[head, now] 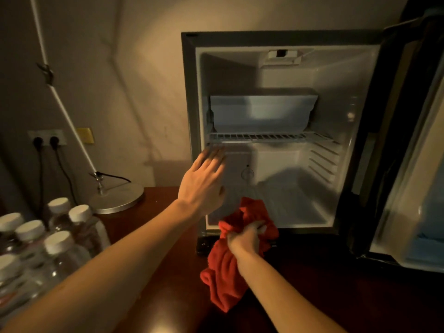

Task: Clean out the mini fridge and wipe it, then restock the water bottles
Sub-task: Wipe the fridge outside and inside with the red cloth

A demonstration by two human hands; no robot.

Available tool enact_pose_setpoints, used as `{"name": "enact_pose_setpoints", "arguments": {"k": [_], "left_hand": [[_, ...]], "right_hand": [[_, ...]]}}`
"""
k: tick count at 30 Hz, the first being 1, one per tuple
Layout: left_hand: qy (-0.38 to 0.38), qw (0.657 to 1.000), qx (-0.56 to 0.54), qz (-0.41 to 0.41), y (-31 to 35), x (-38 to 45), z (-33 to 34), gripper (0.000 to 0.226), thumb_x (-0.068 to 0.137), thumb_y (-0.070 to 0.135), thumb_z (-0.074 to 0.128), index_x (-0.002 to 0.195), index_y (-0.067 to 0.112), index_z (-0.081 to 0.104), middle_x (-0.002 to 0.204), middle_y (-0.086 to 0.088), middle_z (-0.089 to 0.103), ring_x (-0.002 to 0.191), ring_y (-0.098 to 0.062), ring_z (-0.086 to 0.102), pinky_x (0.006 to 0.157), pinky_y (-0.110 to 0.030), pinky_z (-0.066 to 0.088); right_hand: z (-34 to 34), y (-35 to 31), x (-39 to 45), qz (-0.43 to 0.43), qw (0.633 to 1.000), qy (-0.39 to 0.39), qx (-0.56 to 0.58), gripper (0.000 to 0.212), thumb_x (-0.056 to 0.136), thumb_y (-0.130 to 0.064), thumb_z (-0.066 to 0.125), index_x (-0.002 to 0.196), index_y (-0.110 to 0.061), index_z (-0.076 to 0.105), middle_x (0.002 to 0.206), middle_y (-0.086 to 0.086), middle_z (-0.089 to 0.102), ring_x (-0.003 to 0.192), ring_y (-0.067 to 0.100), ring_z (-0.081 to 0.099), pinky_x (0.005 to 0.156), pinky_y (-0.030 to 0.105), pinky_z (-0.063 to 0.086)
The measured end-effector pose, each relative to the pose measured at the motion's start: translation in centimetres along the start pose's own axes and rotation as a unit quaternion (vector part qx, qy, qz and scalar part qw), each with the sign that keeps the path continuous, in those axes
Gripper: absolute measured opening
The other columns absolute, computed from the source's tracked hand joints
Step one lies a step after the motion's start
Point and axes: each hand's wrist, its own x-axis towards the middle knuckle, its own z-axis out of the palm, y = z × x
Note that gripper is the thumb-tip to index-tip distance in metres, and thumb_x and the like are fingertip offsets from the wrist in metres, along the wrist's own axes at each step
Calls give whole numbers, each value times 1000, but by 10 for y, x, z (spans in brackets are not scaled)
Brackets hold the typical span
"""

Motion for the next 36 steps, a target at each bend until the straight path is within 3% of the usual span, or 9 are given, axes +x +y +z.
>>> {"name": "enact_pose_setpoints", "arguments": {"k": [3, 12, 18, 22, 25, 27, 31, 34, 36], "left_hand": [[4, 1000, -2, 0, -2, -4, 3, 77, 77, 37, 47, 146, 3, 39, 157, -15, 31, 150, -27, 18, 123, -41, 11], [18, 998, -47, 48, -29, -17, 6, 70, 79, 28, 61, 143, 6, 44, 156, -15, 33, 148, -25, 25, 123, -36, 13], [50, 995, -64, 52, -51, -34, -6, 66, 79, 21, 35, 141, 3, 45, 160, -15, 24, 150, -24, 16, 122, -39, 17], [60, 996, -71, 15, -62, -48, -3, 67, 84, 20, 50, 148, 4, 36, 163, -12, 17, 152, -21, 10, 122, -40, 18], [38, 996, -76, -30, -67, -59, 3, 78, 82, 24, 61, 151, 4, 30, 164, -10, 12, 152, -20, 7, 123, -40, 17], [28, 996, -71, -53, -72, -65, 5, 79, 79, 24, 61, 150, 2, 32, 164, -12, 13, 152, -21, 7, 123, -39, 16], [1, 997, -44, -67, -81, -74, 4, 80, 76, 24, 50, 151, 1, 30, 164, -13, 11, 152, -22, 6, 123, -39, 14], [-8, 998, -35, -60, -82, -79, 6, 82, 76, 23, 55, 151, 1, 30, 163, -13, 13, 152, -23, 8, 123, -39, 15], [-14, 998, -30, -49, -77, -82, 8, 82, 75, 24, 57, 150, 1, 32, 163, -14, 15, 151, -23, 10, 123, -39, 15]], "right_hand": [[-15, 7, 18, 37, 998, 39, -36, 98, 90, -21, 65, 150, 6, -7, 159, 27, -1, 143, 34, 28, 110, 27, 24], [41, -16, -10, 64, 996, 2, -63, 94, 93, -18, 57, 145, 13, -15, 156, 32, -5, 147, 36, 12, 114, 26, 14], [47, -10, -27, -71, 991, -91, -73, 60, 87, -16, 64, 140, -9, 38, 138, 15, 45, 119, 32, 49, 98, 38, 43], [11, 2, -33, -215, 971, -32, -104, 93, 86, -4, 58, 156, -18, 0, 150, 25, 34, 134, 36, 41, 107, 38, 37], [4, -4, -42, -359, 898, -87, -240, 106, 77, 10, 50, 154, -28, -12, 138, 25, 49, 118, 37, 56, 96, 41, 47], [10, -10, -36, -456, 801, -69, -382, 94, 69, 8, 53, 154, -21, 25, 129, 20, 57, 109, 32, 63, 93, 37, 50], [29, -4, -9, -485, 618, -109, -609, 44, 74, -28, 38, 93, -36, 77, 103, -1, 73, 93, 20, 68, 89, 39, 44], [23, -3, 0, -489, 573, -126, -645, 23, 60, -40, 73, 81, -30, 79, 102, -7, 72, 95, 16, 68, 84, 36, 52], [16, 3, 3, -488, 570, -148, -645, 40, 46, -41, 88, 82, -26, 79, 101, -7, 72, 96, 17, 67, 80, 35, 55]]}}
